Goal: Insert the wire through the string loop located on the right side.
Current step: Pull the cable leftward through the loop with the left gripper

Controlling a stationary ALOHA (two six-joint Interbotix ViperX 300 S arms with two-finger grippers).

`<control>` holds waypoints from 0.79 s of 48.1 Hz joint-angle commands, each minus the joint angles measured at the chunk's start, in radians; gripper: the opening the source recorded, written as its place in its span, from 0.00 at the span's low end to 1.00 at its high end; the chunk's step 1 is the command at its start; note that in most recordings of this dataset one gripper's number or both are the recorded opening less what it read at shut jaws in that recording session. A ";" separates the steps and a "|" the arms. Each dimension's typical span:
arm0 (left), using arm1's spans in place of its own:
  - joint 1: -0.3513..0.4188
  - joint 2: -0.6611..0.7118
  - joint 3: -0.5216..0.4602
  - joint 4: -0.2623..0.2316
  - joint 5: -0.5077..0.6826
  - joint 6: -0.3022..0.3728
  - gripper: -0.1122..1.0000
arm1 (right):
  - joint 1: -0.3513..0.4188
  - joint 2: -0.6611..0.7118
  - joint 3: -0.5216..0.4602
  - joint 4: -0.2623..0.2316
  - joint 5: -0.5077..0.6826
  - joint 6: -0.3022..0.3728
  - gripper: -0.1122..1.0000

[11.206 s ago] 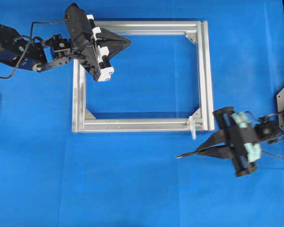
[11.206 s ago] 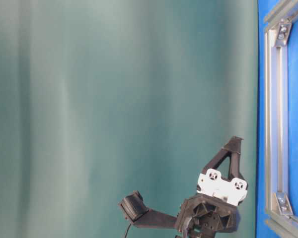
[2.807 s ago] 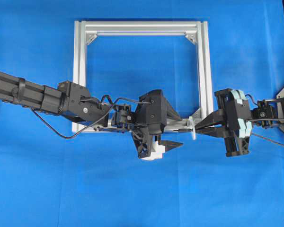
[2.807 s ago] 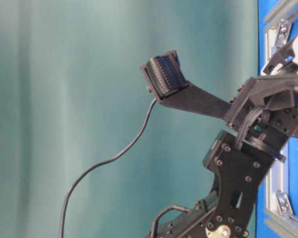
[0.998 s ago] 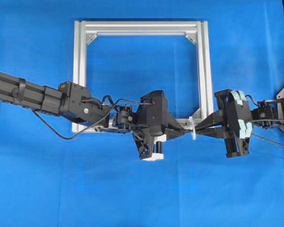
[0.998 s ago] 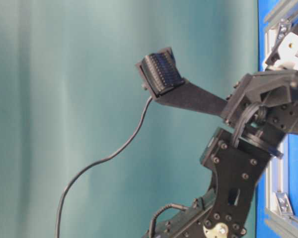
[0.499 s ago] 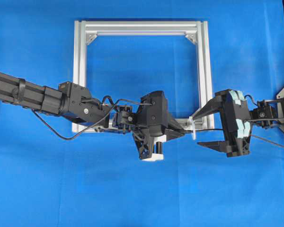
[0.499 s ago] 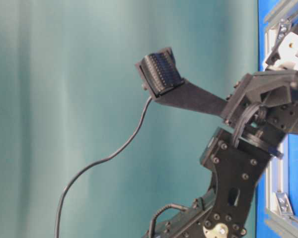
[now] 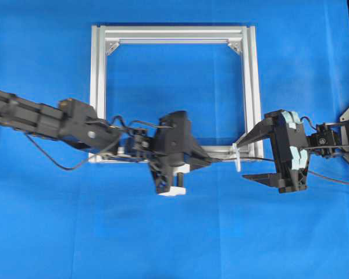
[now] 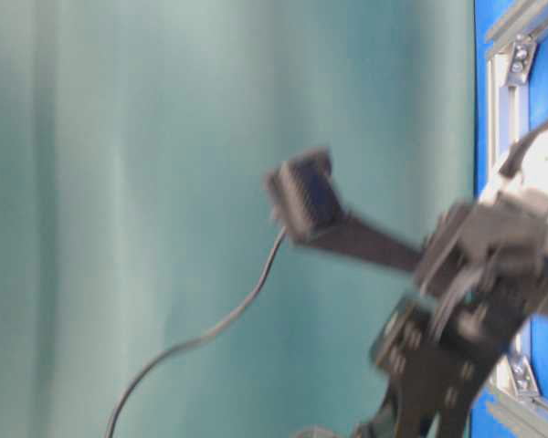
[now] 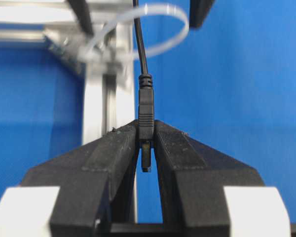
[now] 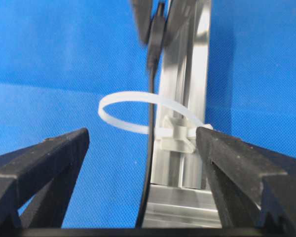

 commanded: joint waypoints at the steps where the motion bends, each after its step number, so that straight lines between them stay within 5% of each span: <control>1: 0.003 -0.089 0.064 0.003 -0.037 0.002 0.17 | -0.002 -0.006 -0.017 0.003 -0.005 0.000 0.94; 18: 0.003 -0.334 0.456 0.003 -0.172 -0.003 0.17 | -0.002 -0.005 -0.018 0.003 -0.005 -0.002 0.94; 38: 0.003 -0.566 0.775 0.003 -0.176 -0.011 0.17 | -0.002 -0.006 -0.023 0.003 -0.003 -0.002 0.94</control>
